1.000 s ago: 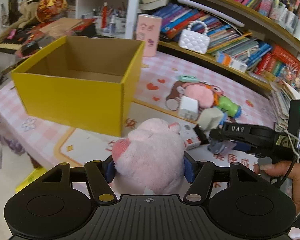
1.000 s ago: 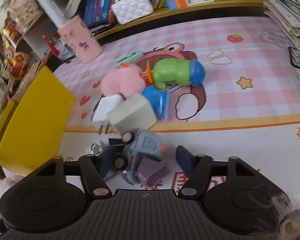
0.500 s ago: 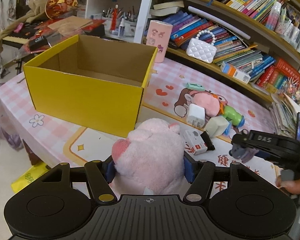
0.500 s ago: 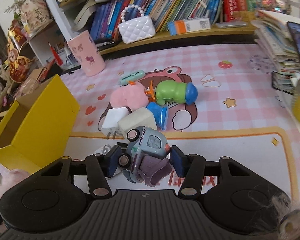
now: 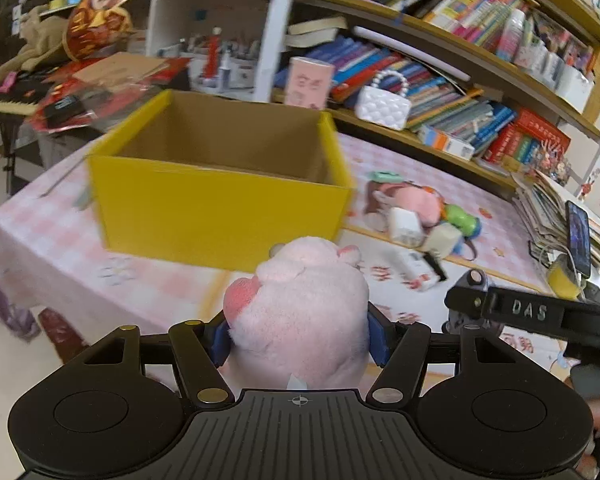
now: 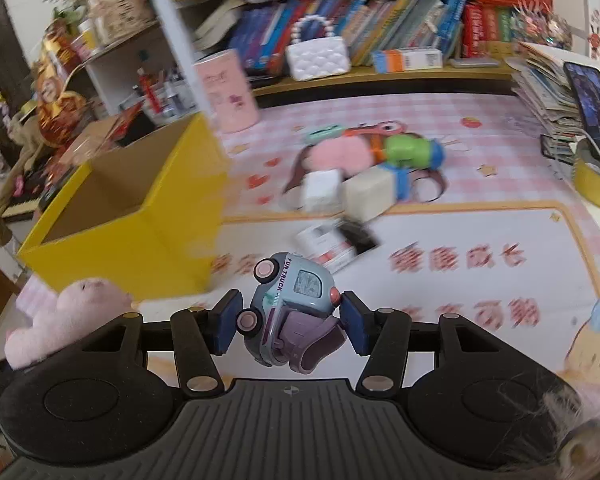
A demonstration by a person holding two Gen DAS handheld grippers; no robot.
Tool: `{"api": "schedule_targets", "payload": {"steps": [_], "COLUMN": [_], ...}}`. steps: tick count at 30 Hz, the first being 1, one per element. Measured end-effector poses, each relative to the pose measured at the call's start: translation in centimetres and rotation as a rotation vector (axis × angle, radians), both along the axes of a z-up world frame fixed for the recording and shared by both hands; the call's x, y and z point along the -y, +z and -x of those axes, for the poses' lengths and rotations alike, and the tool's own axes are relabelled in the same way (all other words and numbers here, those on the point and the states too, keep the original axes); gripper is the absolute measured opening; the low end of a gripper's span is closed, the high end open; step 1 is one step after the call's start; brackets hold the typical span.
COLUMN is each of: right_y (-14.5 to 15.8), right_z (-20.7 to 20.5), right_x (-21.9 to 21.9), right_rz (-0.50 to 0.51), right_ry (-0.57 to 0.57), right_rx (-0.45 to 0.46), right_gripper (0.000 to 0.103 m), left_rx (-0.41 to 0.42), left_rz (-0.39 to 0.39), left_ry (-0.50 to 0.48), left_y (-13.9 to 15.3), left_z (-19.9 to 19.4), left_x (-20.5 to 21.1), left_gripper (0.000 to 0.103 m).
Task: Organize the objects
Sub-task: 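Carry the pig and the truck with both tools over the yellow box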
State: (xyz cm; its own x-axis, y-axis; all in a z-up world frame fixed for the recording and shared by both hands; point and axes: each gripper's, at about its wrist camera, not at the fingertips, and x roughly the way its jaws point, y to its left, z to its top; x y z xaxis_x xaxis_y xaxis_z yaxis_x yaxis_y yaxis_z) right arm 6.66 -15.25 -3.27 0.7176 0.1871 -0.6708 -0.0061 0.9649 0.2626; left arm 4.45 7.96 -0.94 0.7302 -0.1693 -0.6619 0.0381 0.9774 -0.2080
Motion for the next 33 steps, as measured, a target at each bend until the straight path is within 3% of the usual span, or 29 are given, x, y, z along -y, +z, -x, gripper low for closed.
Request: {"api": "schedule_targets", "payload": {"steps": [14,22,33], "right_y": [-1.1,-0.3,-0.1], "right_z": [6.0,6.9,6.5], "right_x": [-14.4,-17.1,-17.5], "right_rz": [0.026,0.08,0.112], "right_ry": [0.159,0.159,0.135], "right_rx": [-0.006,0.028,0.03], "right_gripper": [0.051,0.051,0.051], "left_rx": [-0.012,0.02,0.024], "left_rz": [-0.024,-0.017,0.01], "left_ry": [0.011,-0.005,-0.037], "left_y": [-0.3,-0.2,-0.6], "left_z": [5.6,5.7,5.1], "left_x": [-11.1,-13.0,-13.6], "left_gripper": [0.064,0.064,0.064]}}
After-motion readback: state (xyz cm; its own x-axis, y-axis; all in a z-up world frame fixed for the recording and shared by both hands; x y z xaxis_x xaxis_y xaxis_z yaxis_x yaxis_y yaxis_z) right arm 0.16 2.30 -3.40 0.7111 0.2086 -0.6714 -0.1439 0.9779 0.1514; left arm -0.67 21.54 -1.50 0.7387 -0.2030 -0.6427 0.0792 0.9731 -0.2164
